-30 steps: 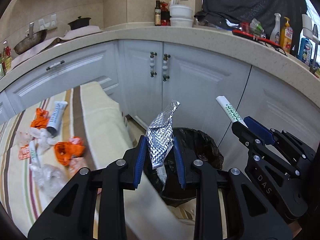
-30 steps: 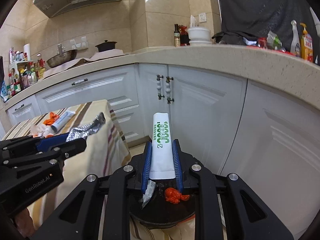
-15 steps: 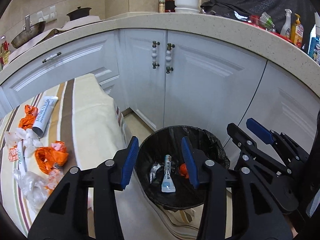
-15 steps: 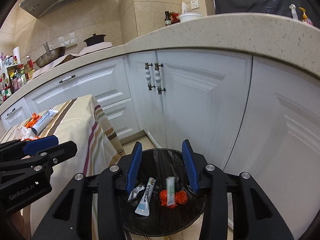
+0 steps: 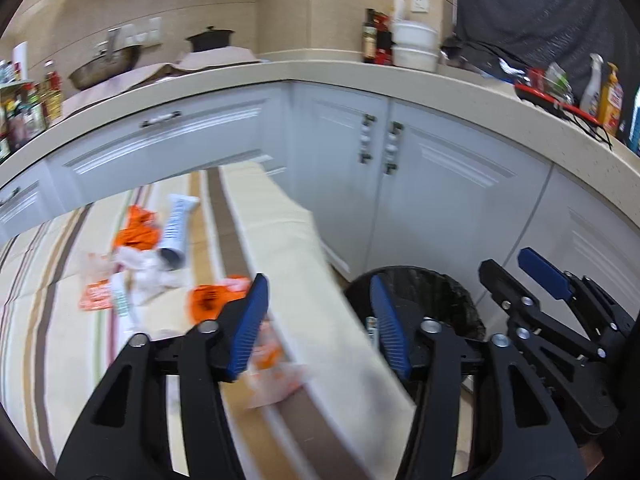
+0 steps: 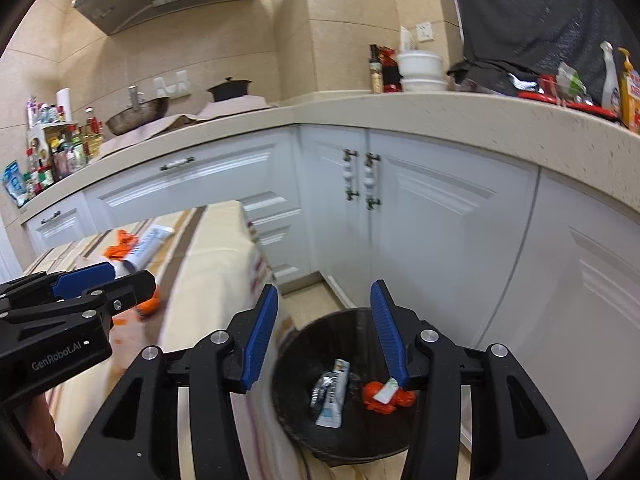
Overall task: Collect trash
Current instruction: 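Move both open tools back over the table, then grasp the orange-printed clear bag with the right tool while the left tool grasps the clear plastic bag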
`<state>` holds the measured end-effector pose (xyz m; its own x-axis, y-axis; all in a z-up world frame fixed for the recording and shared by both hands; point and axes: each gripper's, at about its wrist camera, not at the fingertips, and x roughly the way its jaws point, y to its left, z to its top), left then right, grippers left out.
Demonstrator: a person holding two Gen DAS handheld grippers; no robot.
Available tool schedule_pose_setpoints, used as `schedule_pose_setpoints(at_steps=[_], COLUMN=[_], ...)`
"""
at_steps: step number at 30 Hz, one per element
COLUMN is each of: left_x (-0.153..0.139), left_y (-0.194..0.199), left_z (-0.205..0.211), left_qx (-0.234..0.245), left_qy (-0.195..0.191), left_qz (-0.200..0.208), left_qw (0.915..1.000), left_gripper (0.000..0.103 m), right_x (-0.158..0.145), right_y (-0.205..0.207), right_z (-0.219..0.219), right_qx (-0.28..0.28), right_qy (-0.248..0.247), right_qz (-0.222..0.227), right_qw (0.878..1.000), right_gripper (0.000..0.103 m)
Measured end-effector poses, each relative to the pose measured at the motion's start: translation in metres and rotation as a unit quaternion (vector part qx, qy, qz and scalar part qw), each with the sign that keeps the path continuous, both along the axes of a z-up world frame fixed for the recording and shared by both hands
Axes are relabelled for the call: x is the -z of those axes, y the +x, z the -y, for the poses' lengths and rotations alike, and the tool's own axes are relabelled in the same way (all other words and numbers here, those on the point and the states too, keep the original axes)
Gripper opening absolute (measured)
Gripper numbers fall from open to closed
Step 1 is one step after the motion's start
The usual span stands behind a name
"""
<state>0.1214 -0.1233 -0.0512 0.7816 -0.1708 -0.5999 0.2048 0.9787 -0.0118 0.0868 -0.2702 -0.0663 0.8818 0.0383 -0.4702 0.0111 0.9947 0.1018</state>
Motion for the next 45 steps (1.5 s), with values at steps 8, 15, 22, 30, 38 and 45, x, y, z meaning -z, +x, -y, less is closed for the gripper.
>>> schedule_pose_setpoints(at_steps=[8, 15, 22, 30, 38, 45], left_x=[-0.008, -0.003, 0.008, 0.018, 0.024, 0.026], left_y=[-0.016, -0.027, -0.034, -0.034, -0.032, -0.027], left_z=[-0.069, -0.129, -0.176, -0.199, -0.184, -0.155], left_qx=[-0.056, -0.112, -0.153, -0.166, -0.146, -0.120], left_qy=[0.005, 0.015, 0.011, -0.001, -0.004, -0.004], left_qz=[0.010, 0.005, -0.011, -0.023, -0.033, -0.035], left_qw=[0.9984, 0.9936, 0.9881, 0.9858, 0.9887, 0.9921], left_gripper=[0.057, 0.059, 0.059, 0.059, 0.059, 0.065], right_x=[-0.008, -0.007, -0.002, 0.012, 0.026, 0.018], right_y=[-0.001, 0.007, 0.015, 0.021, 0.027, 0.021], right_z=[-0.046, -0.089, -0.126, -0.142, -0.141, -0.132], right_qx=[-0.039, -0.084, -0.119, -0.130, -0.141, -0.139], right_qy=[0.002, 0.002, -0.012, -0.024, -0.019, -0.012], right_qz=[0.004, -0.008, -0.026, -0.064, -0.100, -0.078], right_qw=[0.999, 0.996, 0.993, 0.989, 0.985, 0.987], right_gripper=[0.053, 0.053, 0.059, 0.057, 0.016, 0.015])
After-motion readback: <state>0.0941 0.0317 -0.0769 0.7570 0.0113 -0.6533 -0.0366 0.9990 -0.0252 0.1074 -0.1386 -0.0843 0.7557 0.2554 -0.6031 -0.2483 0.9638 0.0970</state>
